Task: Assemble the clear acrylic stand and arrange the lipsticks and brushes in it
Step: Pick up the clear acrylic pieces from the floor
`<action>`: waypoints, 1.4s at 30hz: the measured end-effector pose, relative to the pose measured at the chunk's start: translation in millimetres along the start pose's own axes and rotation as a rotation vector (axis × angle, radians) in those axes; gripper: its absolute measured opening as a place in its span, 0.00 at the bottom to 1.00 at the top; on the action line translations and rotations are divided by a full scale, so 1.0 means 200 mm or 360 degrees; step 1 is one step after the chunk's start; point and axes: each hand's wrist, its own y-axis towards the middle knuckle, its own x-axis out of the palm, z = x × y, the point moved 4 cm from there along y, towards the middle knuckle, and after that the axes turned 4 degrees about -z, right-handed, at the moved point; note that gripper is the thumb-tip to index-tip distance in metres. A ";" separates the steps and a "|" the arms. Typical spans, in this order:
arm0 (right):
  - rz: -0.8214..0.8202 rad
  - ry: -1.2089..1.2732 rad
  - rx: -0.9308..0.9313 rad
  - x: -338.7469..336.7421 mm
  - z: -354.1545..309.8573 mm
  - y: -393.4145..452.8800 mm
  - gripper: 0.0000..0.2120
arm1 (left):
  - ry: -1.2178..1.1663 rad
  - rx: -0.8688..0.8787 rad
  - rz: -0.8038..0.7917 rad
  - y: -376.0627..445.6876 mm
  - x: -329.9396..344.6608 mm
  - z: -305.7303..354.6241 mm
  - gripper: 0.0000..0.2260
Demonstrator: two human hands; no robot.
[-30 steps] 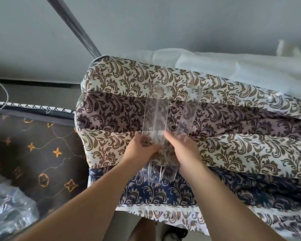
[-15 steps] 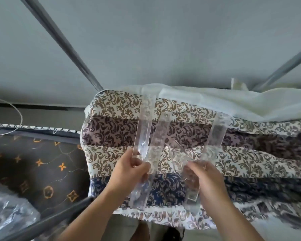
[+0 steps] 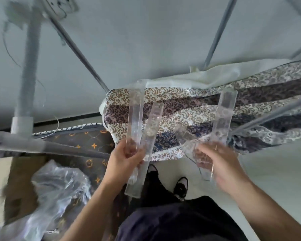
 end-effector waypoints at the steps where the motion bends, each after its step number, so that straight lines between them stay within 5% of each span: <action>1: 0.0011 0.0001 -0.0022 -0.02 -0.01 -0.09 0.21 | 0.0018 0.0015 -0.0015 -0.07 0.00 0.01 0.08; 13: 0.0412 0.0366 -0.0107 -0.22 0.20 -0.96 0.14 | 0.0160 0.0242 -0.0570 -0.39 0.04 0.16 0.13; 23: 0.1204 0.0953 -0.0264 -0.25 0.83 -1.82 0.05 | 0.0492 0.0367 -0.1233 -0.64 0.50 0.10 0.18; 32: 0.1964 0.1388 -0.0372 -0.23 1.42 -2.66 0.06 | 0.0704 0.0496 -0.1902 -1.35 1.15 -0.06 0.16; 42: 0.2375 0.1690 -0.0474 -0.30 2.08 -3.58 0.04 | 0.0976 0.0543 -0.2346 -2.41 1.68 -0.60 0.15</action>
